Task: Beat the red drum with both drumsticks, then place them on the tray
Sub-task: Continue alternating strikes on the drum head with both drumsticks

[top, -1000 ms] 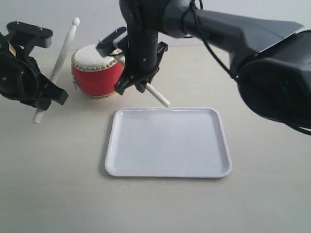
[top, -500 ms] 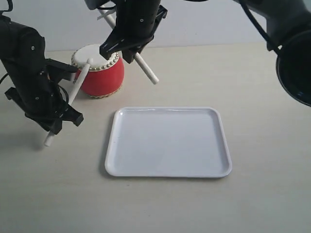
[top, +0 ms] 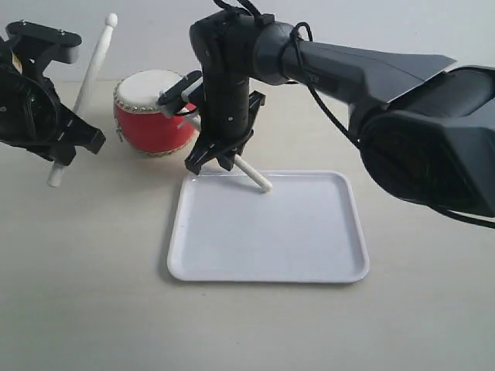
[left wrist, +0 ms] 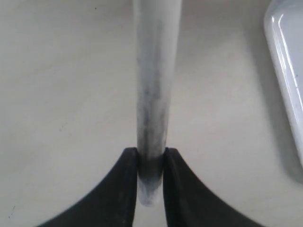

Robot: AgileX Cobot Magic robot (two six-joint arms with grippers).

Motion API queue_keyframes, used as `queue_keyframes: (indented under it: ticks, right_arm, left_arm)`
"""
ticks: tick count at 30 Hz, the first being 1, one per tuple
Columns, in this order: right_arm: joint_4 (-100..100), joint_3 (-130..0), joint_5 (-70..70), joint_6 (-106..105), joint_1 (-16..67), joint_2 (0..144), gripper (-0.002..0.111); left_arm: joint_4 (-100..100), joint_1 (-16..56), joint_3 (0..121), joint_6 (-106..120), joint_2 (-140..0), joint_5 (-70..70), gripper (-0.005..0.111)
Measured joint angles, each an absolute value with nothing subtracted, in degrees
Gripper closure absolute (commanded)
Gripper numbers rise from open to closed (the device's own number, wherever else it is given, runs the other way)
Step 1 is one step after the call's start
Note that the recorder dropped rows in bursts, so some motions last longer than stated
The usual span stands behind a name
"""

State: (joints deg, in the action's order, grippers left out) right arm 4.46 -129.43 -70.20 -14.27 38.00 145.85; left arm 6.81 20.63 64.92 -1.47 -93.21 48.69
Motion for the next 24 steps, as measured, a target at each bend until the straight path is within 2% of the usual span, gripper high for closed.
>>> queue_keyframes:
  ticks: [7, 11, 17, 24]
  right_arm:
    - [2.98, -129.52, -70.2, -13.5, 38.0, 132.13, 0.108]
    - [1.5, -129.52, -70.2, -13.37, 38.0, 129.8, 0.108]
    - [0.0, -129.52, -70.2, -13.37, 38.0, 129.54, 0.108]
    - [0.0, -128.58, -70.2, -13.37, 38.0, 129.3, 0.108]
  left_arm:
    - [7.07, 20.63, 64.08, -1.47, -108.88, 43.37, 0.107]
    - [7.67, 20.63, 66.37, -1.47, -112.18, 44.38, 0.107]
    - [7.77, 20.63, 66.63, -1.47, -110.63, 44.61, 0.107]
    - [7.77, 20.63, 62.46, -1.47, -97.68, 41.41, 0.107]
